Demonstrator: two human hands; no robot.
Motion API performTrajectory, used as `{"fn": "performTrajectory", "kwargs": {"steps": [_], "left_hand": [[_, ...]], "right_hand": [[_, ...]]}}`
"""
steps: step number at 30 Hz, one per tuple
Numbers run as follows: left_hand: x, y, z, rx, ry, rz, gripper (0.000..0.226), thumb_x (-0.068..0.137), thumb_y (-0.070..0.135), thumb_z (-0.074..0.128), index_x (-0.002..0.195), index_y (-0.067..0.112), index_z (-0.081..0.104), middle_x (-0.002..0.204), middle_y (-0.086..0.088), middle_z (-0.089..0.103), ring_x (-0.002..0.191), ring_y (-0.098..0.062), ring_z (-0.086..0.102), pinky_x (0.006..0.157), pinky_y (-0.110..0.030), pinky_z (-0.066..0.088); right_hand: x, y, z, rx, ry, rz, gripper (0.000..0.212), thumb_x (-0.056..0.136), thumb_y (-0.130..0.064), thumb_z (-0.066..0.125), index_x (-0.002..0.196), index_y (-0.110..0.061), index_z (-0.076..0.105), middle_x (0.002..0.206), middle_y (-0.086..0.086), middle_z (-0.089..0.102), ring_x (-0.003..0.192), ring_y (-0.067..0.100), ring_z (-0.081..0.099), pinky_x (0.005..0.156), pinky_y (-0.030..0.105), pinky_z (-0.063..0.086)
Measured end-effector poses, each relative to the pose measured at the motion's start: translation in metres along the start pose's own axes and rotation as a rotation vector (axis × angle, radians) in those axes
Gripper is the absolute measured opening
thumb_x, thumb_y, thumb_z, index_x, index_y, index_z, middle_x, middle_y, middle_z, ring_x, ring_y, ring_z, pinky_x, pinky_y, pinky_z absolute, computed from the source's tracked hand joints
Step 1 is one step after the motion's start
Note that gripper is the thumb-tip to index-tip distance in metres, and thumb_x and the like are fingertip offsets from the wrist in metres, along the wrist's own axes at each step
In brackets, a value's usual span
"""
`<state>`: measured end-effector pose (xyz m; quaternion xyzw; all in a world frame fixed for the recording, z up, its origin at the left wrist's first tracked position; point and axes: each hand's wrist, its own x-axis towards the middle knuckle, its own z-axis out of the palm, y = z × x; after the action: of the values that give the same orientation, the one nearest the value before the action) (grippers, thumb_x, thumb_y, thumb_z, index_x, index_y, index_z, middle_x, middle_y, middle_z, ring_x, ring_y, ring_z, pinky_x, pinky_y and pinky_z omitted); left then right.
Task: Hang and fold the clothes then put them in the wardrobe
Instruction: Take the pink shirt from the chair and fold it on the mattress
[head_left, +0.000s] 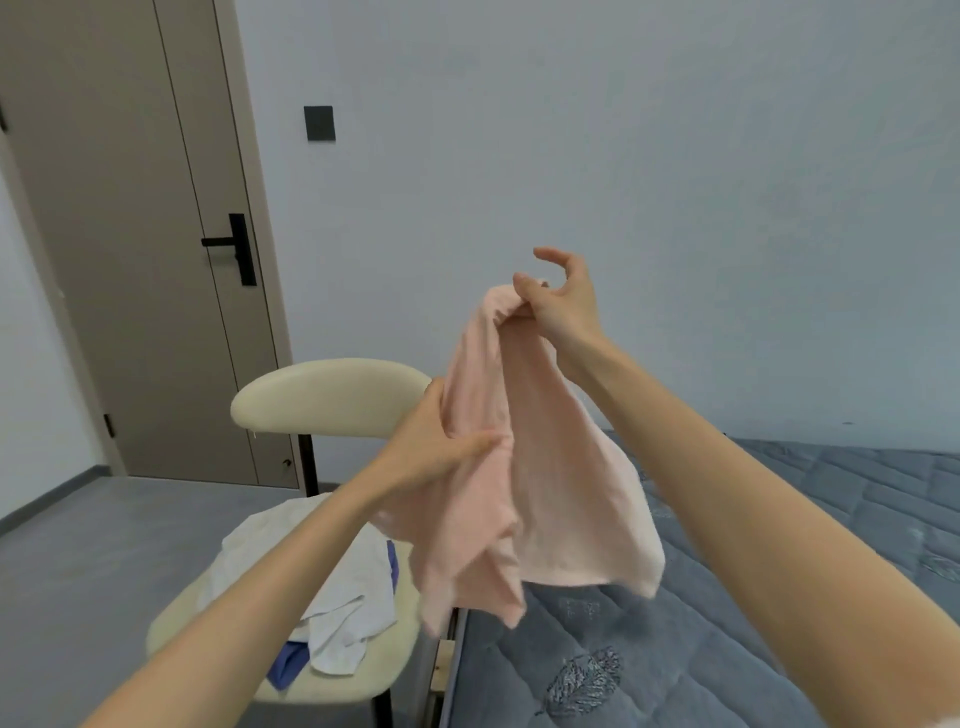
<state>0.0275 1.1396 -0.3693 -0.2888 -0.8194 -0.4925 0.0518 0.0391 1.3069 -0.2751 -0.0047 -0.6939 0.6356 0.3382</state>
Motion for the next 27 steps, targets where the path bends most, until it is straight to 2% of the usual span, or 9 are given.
{"fn": "performTrajectory", "kwargs": {"steps": [3,6,8,12,14,18,21,23,27], "left_hand": [[0.004,-0.005,-0.009,0.071,0.126,0.000,0.031,0.090,0.030,0.059,0.098,0.001,0.057,0.091,-0.014,0.064,0.083,-0.026,0.058,0.069,-0.033,0.042],[0.004,0.002,-0.021,0.003,0.064,-0.009,0.034,0.096,0.032,0.052,0.078,0.003,0.057,0.069,-0.002,0.053,0.067,-0.016,0.047,0.061,-0.030,0.034],[0.007,0.008,-0.024,-0.110,0.010,-0.074,0.036,0.096,0.034,0.052,0.083,0.003,0.063,0.074,0.002,0.058,0.068,-0.011,0.049,0.060,-0.026,0.036],[0.016,0.010,-0.021,-0.281,0.044,-0.196,0.029,0.096,0.030,0.053,0.089,0.006,0.068,0.077,0.001,0.066,0.067,-0.009,0.058,0.056,-0.016,0.045],[0.017,0.006,-0.022,-0.384,0.075,-0.252,0.025,0.096,0.027,0.054,0.083,0.009,0.065,0.074,0.001,0.065,0.064,-0.007,0.058,0.051,-0.012,0.046],[0.017,-0.005,-0.027,-0.647,0.089,-0.340,0.020,0.099,0.018,0.048,0.096,0.004,0.063,0.082,-0.003,0.065,0.071,-0.010,0.061,0.057,-0.016,0.052],[0.017,-0.010,-0.031,-0.836,0.104,-0.394,0.020,0.101,0.012,0.040,0.111,0.003,0.056,0.090,-0.007,0.063,0.079,-0.014,0.060,0.069,-0.022,0.053],[0.017,-0.012,-0.034,-0.943,0.099,-0.399,0.021,0.101,0.011,0.039,0.111,0.003,0.055,0.092,-0.008,0.062,0.081,-0.014,0.060,0.067,-0.023,0.054],[0.014,-0.017,-0.043,-1.027,0.085,-0.367,0.019,0.101,0.010,0.039,0.099,0.007,0.058,0.092,-0.007,0.062,0.082,-0.013,0.061,0.062,-0.019,0.056]], "right_hand": [[0.002,0.015,-0.010,-0.092,0.127,-0.011,0.022,0.088,-0.016,0.056,0.106,-0.029,0.054,0.079,0.008,0.057,0.077,0.022,0.060,0.081,0.036,0.050],[0.000,0.037,-0.018,-0.219,0.257,0.051,0.018,0.090,-0.017,0.050,0.102,-0.026,0.060,0.093,0.005,0.063,0.084,0.019,0.058,0.083,0.033,0.047],[-0.006,0.054,-0.016,-0.281,0.222,0.124,0.021,0.091,-0.012,0.048,0.105,-0.021,0.062,0.110,0.006,0.065,0.097,0.020,0.059,0.087,0.031,0.046],[-0.032,0.074,-0.009,-0.182,-0.283,0.249,0.053,0.085,0.004,0.048,0.131,-0.019,0.036,0.122,0.005,0.062,0.095,0.009,0.058,0.069,0.017,0.045],[-0.044,0.073,-0.008,-0.154,-0.456,0.265,0.057,0.084,0.007,0.047,0.127,-0.023,0.026,0.116,-0.001,0.063,0.081,0.002,0.058,0.062,0.012,0.044],[-0.061,0.063,-0.009,-0.262,-0.702,0.328,0.039,0.084,-0.001,0.057,0.111,-0.024,0.042,0.122,0.000,0.051,0.101,0.012,0.055,0.095,0.036,0.048],[-0.078,0.063,-0.009,-0.419,-0.939,0.347,0.054,0.082,-0.021,0.073,0.124,-0.026,0.040,0.127,-0.007,0.043,0.113,0.009,0.050,0.093,0.029,0.049],[-0.090,0.067,0.000,-0.534,-0.880,0.248,0.061,0.079,-0.030,0.077,0.125,-0.025,0.038,0.125,-0.006,0.043,0.111,0.012,0.050,0.089,0.027,0.047],[-0.097,0.081,0.017,-0.546,-0.560,0.027,0.026,0.093,-0.029,0.058,0.107,-0.007,0.056,0.111,0.005,0.061,0.095,0.018,0.058,0.082,0.031,0.048]]}}
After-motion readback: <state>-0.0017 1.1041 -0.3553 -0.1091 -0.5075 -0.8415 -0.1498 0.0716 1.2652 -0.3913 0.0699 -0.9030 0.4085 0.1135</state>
